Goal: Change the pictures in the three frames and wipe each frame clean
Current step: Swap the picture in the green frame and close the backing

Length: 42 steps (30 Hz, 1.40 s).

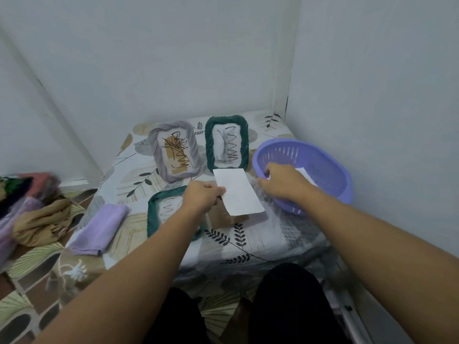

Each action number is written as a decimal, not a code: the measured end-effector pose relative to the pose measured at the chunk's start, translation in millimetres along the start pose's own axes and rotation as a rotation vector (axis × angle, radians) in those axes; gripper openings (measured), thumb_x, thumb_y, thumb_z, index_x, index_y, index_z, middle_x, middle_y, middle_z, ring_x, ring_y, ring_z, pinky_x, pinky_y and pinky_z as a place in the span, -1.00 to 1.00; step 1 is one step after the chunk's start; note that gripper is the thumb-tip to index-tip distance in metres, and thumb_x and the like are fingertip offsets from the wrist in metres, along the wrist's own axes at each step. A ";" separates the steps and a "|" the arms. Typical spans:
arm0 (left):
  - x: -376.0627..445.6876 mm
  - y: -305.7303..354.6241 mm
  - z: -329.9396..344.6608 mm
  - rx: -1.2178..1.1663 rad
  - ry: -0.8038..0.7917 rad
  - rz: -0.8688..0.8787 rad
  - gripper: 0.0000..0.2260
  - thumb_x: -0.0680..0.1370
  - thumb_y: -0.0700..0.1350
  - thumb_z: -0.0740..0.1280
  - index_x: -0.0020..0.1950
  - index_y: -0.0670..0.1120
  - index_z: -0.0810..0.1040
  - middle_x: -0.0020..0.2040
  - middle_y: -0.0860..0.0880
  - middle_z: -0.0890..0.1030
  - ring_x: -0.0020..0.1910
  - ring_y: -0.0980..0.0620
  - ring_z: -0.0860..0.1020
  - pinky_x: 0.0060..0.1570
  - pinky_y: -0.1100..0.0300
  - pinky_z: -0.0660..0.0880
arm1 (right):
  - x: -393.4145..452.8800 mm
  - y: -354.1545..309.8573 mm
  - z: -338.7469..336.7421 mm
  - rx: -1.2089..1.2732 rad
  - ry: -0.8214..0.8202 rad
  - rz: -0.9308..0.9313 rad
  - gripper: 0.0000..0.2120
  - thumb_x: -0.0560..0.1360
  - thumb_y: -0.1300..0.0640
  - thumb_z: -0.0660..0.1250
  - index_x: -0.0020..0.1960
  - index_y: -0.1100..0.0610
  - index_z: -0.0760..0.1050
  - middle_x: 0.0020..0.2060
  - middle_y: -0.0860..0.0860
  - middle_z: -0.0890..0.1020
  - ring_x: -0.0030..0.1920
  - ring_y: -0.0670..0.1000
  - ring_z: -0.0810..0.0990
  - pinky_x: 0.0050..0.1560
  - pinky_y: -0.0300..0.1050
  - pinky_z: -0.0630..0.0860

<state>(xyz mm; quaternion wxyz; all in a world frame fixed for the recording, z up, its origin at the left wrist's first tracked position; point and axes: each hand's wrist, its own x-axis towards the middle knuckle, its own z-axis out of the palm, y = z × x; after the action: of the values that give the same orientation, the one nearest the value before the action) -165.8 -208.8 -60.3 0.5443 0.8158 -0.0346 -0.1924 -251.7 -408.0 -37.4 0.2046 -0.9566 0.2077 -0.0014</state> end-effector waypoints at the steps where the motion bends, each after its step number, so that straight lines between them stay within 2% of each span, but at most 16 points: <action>1: 0.6 2.3 7.7 -0.004 -0.016 -0.011 -0.86 0.56 -0.20 0.48 -0.18 -0.21 0.64 -0.42 -0.08 0.56 -0.64 0.16 0.39 -0.60 0.35 0.29 | -1.1 4.5 0.2 0.057 -0.002 -0.007 -0.61 0.62 -0.11 0.26 0.15 0.23 0.51 0.01 0.15 0.64 0.03 0.19 0.60 0.01 0.09 0.53; 3: 2.2 7.7 21.6 -0.035 -0.038 -0.032 -0.88 0.56 -0.26 0.46 -0.17 -0.23 0.61 -0.40 -0.12 0.54 -0.70 0.18 0.37 -0.65 0.39 0.26 | -3.0 8.7 -1.5 0.139 0.050 -0.018 -0.59 0.61 -0.13 0.28 0.05 0.24 0.57 -0.04 0.18 0.66 0.03 0.21 0.62 0.03 0.08 0.54; 5: 3.8 13.1 33.8 -0.019 -0.058 -0.041 -0.86 0.55 -0.29 0.46 -0.19 -0.24 0.59 -0.38 -0.16 0.55 -0.72 0.17 0.36 -0.66 0.39 0.25 | -3.0 10.4 -6.0 0.170 0.115 -0.024 -0.57 0.61 -0.12 0.29 0.06 0.27 0.59 -0.03 0.21 0.68 0.03 0.22 0.63 0.04 0.09 0.55; 9: 13.6 18.8 60.1 0.037 -0.109 -0.085 -0.78 0.53 -0.27 0.48 -0.30 -0.19 0.55 -0.47 -0.14 0.57 -0.66 0.10 0.45 -0.58 0.33 0.29 | 1.3 17.2 -16.3 0.272 0.178 -0.015 -0.60 0.58 -0.14 0.31 -0.02 0.22 0.61 -0.09 0.16 0.69 -0.04 0.15 0.64 0.02 0.07 0.57; 13: 18.0 22.0 85.5 0.027 -0.138 -0.149 -0.83 0.53 -0.28 0.46 -0.24 -0.22 0.57 -0.54 -0.12 0.55 -0.59 0.04 0.43 -0.53 0.27 0.29 | -0.2 18.4 -12.1 0.299 0.149 -0.026 -0.66 0.58 -0.16 0.34 -0.03 0.13 0.64 -0.10 0.06 0.70 -0.03 0.08 0.63 0.03 0.00 0.55; 18: 17.5 17.9 92.3 0.022 -0.144 -0.170 -0.75 0.55 -0.35 0.41 -0.30 -0.24 0.47 -0.44 -0.19 0.49 -0.73 0.06 0.37 -0.64 0.40 0.23 | -2.9 17.8 -1.3 0.285 0.121 -0.026 -0.70 0.56 -0.21 0.35 -0.03 0.02 0.63 -0.11 -0.04 0.68 -0.02 0.03 0.61 0.02 -0.06 0.52; 22: 25.8 12.3 85.7 0.057 -0.151 -0.188 -0.81 0.55 -0.30 0.43 -0.24 -0.25 0.52 -0.44 -0.22 0.56 -0.66 0.00 0.47 -0.47 0.26 0.38 | -5.2 19.5 8.9 0.283 0.106 -0.015 -0.71 0.52 -0.27 0.34 -0.04 -0.05 0.61 -0.07 -0.07 0.67 0.00 0.02 0.61 -0.01 -0.06 0.50; 25: 25.6 15.1 81.4 0.093 -0.187 -0.190 -0.89 0.57 -0.27 0.43 -0.10 -0.29 0.55 -0.46 -0.21 0.61 -0.58 -0.02 0.52 -0.49 0.25 0.41 | -5.6 19.3 9.9 0.262 0.101 -0.006 -0.70 0.53 -0.28 0.34 -0.04 -0.05 0.60 -0.06 -0.08 0.67 0.00 0.01 0.61 -0.04 -0.08 0.48; 27: 27.4 18.9 77.7 0.166 -0.176 -0.140 -0.84 0.58 -0.22 0.43 -0.12 -0.27 0.53 -0.50 -0.16 0.58 -0.67 0.03 0.44 -0.59 0.32 0.34 | -5.6 20.3 7.9 0.268 0.090 0.009 -0.64 0.53 -0.29 0.33 -0.05 0.01 0.61 -0.07 -0.05 0.67 -0.02 0.02 0.61 -0.04 -0.06 0.50; 28: 29.9 20.3 75.5 0.219 -0.150 -0.096 -0.81 0.57 -0.18 0.44 -0.14 -0.27 0.54 -0.49 -0.13 0.59 -0.66 0.03 0.45 -0.59 0.29 0.38 | -5.0 21.6 6.6 0.296 0.082 0.021 -0.58 0.55 -0.29 0.31 -0.05 0.08 0.61 -0.09 0.00 0.69 -0.05 0.05 0.62 -0.03 -0.04 0.52; 30: 34.4 24.3 70.3 0.341 -0.062 0.015 -0.82 0.55 -0.13 0.43 -0.12 -0.25 0.59 -0.33 -0.14 0.68 -0.42 -0.05 0.62 -0.32 0.04 0.63 | -1.6 25.8 2.0 0.419 0.080 0.067 -0.49 0.60 -0.26 0.24 0.00 0.21 0.60 -0.13 0.08 0.72 -0.12 0.09 0.69 -0.02 -0.03 0.56; 31: 36.1 26.4 67.6 0.383 -0.011 0.061 -0.84 0.56 -0.12 0.40 -0.12 -0.21 0.59 -0.24 -0.14 0.70 -0.27 -0.11 0.66 -0.16 -0.01 0.64 | 0.7 28.8 -1.0 0.475 0.087 0.097 -0.51 0.63 -0.22 0.23 0.01 0.23 0.59 -0.15 0.08 0.73 -0.16 0.07 0.71 -0.05 -0.04 0.57; 32: 35.7 29.6 65.5 0.382 0.024 0.100 -0.83 0.58 -0.11 0.38 -0.15 -0.17 0.56 -0.20 -0.15 0.67 -0.19 -0.15 0.64 -0.14 0.00 0.58 | 3.2 32.7 -4.7 0.500 0.102 0.122 -0.56 0.64 -0.17 0.23 0.01 0.22 0.60 -0.16 0.07 0.74 -0.17 0.06 0.72 -0.05 -0.03 0.58; 34: 35.6 37.6 66.5 0.295 0.019 0.144 -0.74 0.64 -0.05 0.33 -0.20 -0.13 0.49 -0.16 -0.19 0.65 -0.21 -0.16 0.59 -0.23 0.09 0.45 | 10.5 44.0 -10.9 0.448 0.141 0.140 -0.70 0.62 -0.09 0.29 -0.02 0.14 0.60 -0.14 0.05 0.73 -0.10 0.11 0.71 0.01 0.03 0.62; 37: 29.3 49.8 74.4 0.115 -0.083 0.051 -0.67 0.65 0.08 0.32 -0.05 -0.20 0.56 -0.10 -0.22 0.71 -0.42 -0.01 0.45 -0.40 0.21 0.35 | 16.7 63.8 -18.5 0.228 0.132 0.170 -0.85 0.58 0.01 0.37 0.04 0.07 0.60 0.00 0.03 0.69 0.02 0.09 0.62 0.04 -0.04 0.55; 42: 27.5 48.7 90.3 0.071 -0.155 -0.002 -0.72 0.57 -0.02 0.47 -0.18 -0.19 0.56 -0.28 -0.16 0.67 -0.52 0.05 0.28 -0.54 0.28 0.23 | 15.5 86.4 -18.1 -0.062 0.000 0.179 -0.65 0.51 -0.02 0.47 0.22 0.11 0.56 0.17 0.08 0.65 0.21 0.14 0.57 0.11 -0.04 0.50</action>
<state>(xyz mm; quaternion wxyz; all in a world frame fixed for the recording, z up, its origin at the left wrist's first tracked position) -164.7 -314.8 -54.1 0.5105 0.8173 -0.0827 -0.2542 -273.4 -493.0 -55.9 0.1744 -0.9400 0.2925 0.0234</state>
